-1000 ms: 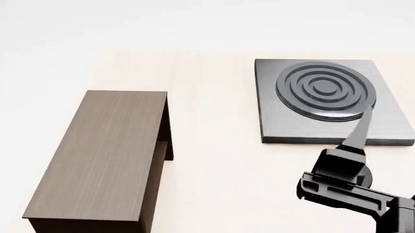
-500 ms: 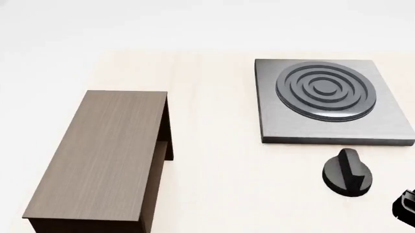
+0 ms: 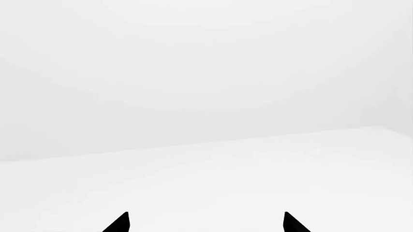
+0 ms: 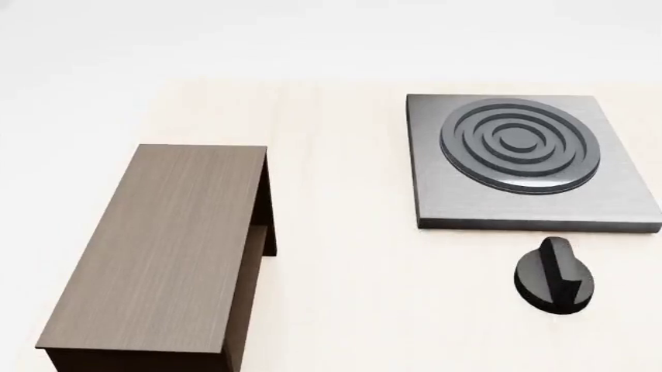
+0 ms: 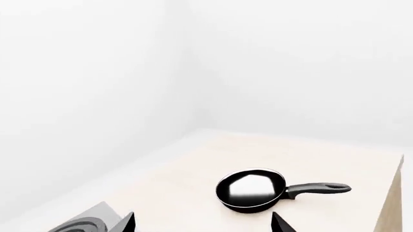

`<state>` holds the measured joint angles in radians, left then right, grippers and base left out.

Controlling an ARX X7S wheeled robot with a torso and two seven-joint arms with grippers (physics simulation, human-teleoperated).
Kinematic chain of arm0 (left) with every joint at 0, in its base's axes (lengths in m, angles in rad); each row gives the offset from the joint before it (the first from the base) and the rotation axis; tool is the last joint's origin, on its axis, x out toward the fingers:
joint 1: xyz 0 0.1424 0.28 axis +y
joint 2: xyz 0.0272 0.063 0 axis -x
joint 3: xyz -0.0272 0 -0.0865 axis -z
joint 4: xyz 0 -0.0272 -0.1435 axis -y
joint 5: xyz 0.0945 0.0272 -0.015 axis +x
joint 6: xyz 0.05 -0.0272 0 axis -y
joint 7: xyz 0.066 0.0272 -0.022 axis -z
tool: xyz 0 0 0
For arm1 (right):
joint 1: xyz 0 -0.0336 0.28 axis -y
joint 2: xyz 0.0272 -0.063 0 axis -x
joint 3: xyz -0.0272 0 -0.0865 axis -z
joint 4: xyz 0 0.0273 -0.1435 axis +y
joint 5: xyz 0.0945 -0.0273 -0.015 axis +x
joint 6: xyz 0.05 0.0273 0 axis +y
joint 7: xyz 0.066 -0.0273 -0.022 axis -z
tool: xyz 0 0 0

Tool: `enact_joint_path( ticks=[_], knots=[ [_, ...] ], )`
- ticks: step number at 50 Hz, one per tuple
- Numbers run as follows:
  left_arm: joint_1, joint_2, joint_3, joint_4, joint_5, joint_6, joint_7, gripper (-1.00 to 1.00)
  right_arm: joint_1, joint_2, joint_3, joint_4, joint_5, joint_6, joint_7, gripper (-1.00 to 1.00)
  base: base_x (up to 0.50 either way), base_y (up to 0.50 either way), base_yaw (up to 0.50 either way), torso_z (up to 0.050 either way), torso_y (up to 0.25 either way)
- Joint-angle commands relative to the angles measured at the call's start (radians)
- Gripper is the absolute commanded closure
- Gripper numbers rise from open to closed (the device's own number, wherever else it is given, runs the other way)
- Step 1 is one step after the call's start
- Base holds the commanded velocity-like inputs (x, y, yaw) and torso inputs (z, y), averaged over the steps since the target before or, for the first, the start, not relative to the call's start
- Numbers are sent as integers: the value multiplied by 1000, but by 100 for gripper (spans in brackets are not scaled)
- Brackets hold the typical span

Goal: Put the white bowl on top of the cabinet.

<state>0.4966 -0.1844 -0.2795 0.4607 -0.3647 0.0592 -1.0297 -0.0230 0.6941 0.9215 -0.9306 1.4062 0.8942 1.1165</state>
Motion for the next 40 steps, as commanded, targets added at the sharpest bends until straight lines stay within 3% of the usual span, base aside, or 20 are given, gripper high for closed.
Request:
enact_joint_path(
  ticks=[1, 16, 28, 40],
  knots=[
    [3, -14, -2, -8, -45, 37, -28, -100, -69, -1, 100, 39, 12, -1, -15, -100, 0, 0, 0, 0, 0],
    [-1, -18, 3, -12, -46, 37, -32, -100, -114, 2, 147, 173, -100, 9, -91, -100, 0, 0, 0, 0, 0],
    [-3, -21, 5, -15, -47, 36, -34, -100, -113, -2, 99, 239, -187, -3, -126, -100, 0, 0, 0, 0, 0],
    [-3, -23, 8, -17, -47, 37, -37, -100, -108, -11, 113, 241, -131, 15, -82, -100, 0, 0, 0, 0, 0]
  ],
)
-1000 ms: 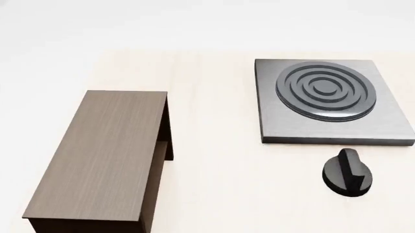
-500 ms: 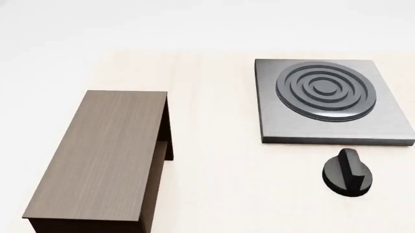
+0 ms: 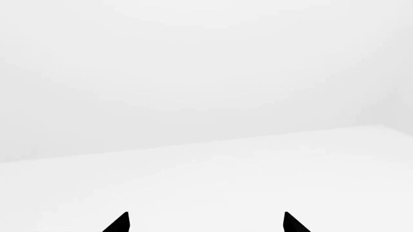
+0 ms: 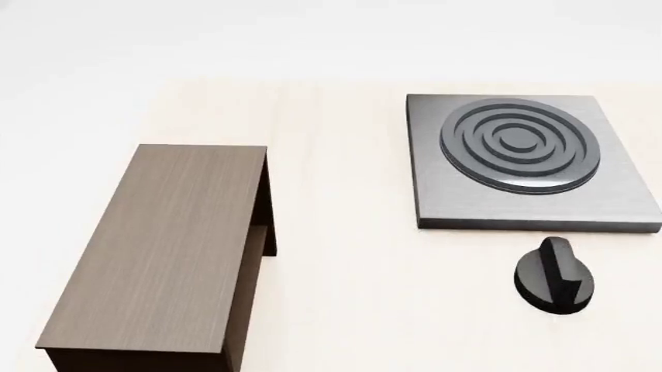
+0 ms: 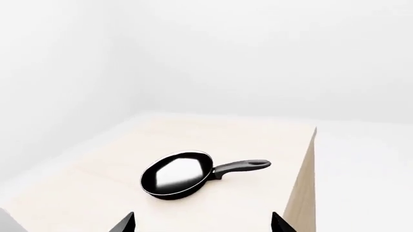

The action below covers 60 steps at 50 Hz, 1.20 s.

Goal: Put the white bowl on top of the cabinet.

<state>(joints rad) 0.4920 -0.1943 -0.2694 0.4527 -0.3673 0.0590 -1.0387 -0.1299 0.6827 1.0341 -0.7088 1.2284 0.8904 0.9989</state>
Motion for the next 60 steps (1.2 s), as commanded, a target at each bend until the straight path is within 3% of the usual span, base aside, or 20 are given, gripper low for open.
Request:
enact_joint_path(
  ticks=[1, 12, 20, 42, 60],
  knots=[
    [1, -13, -1, -10, -44, 36, -28, -100, 6, 3, -2, 23, 62, 22, 46, -100, 0, 0, 0, 0, 0],
    [1, -15, 0, -14, -49, 42, -27, -100, 108, 77, -94, 134, 282, 80, 227, -100, 0, 0, 0, 0, 0],
    [1, -16, 1, -15, -49, 42, -28, -100, 137, 105, -86, 183, 437, 73, 361, -100, 0, 0, 0, 0, 0],
    [4, -20, 3, -12, -48, 42, -35, -100, 144, 119, -118, 218, 549, 56, 448, -100, 0, 0, 0, 0, 0],
    [1, -23, 8, -15, -48, 41, -40, -100, 222, 153, -237, 265, 495, 32, 442, -100, 0, 0, 0, 0, 0]
  ],
)
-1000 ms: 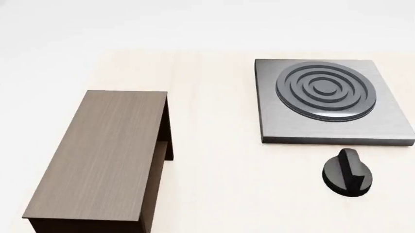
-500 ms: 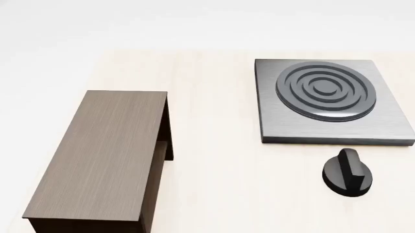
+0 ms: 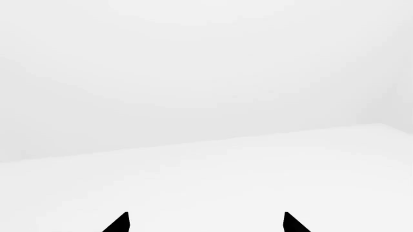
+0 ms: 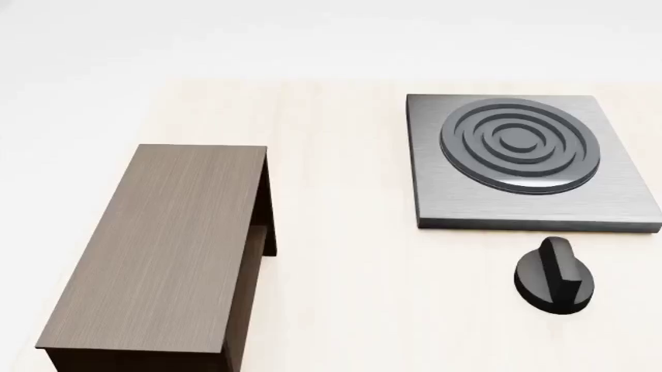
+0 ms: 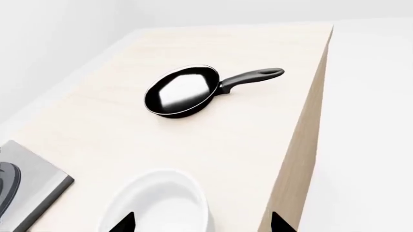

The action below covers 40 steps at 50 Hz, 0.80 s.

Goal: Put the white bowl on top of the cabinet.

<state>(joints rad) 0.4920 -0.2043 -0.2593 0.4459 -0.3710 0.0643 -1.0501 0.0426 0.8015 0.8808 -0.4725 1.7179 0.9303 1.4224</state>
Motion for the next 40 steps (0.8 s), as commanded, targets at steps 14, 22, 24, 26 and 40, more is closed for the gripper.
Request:
enact_joint_path(
  ticks=[14, 22, 24, 26, 40],
  knots=[
    [-3, -16, 1, -12, -43, 31, -33, -100, 119, 48, -185, 111, -62, -31, -1, -100, 0, 0, 0, 0, 0],
    [-3, -18, 2, -13, -43, 31, -35, -100, 160, 48, -247, 148, -92, -40, -12, -100, 0, 0, 0, 0, 0],
    [-3, -18, 3, -13, -42, 30, -36, -100, 169, 50, -261, 157, -98, -40, -17, -100, 0, 0, 0, 0, 0],
    [-3, -18, 3, -13, -41, 29, -37, -100, 175, 51, -270, 165, -105, -42, -21, -100, 0, 0, 0, 0, 0],
    [-3, -21, 6, -13, -39, 27, -40, -100, 227, 45, -346, 245, -166, -56, -57, -100, 0, 0, 0, 0, 0]
  ],
)
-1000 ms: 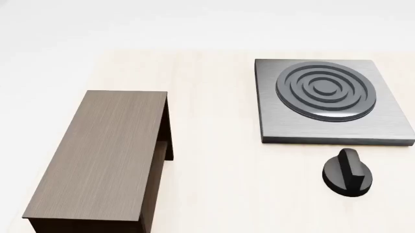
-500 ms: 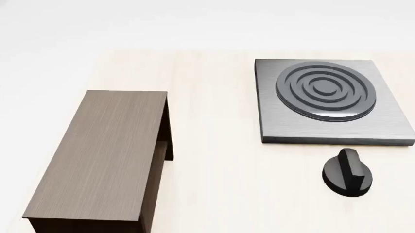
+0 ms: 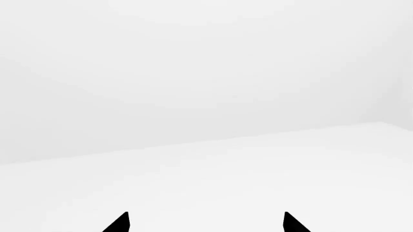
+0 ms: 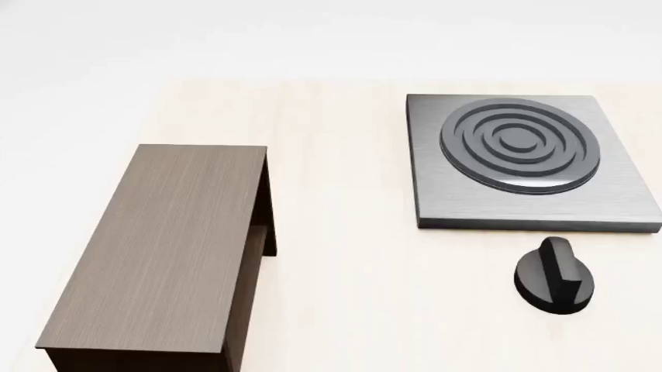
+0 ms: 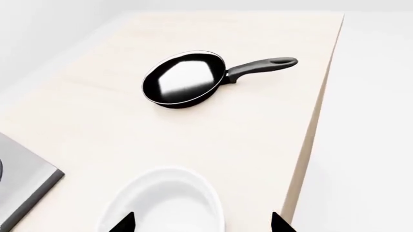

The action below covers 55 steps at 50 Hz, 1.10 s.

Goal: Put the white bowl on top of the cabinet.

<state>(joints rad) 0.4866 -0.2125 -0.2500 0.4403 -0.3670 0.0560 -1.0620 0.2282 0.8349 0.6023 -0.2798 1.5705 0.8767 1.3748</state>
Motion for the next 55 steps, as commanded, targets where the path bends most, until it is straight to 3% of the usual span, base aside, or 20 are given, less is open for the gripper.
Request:
enact_joint_path(
  ticks=[1, 55],
  knots=[
    [3, -13, -3, -8, -43, 35, -29, -100, 42, 12, -70, 54, -19, -1, -6, -100, 0, 0, 0, 0, 0],
    [-10, -27, 15, -16, -36, 21, -46, -100, 93, -33, -164, 271, -99, -36, -129, -100, 0, 0, 0, 0, 0]
  ],
)
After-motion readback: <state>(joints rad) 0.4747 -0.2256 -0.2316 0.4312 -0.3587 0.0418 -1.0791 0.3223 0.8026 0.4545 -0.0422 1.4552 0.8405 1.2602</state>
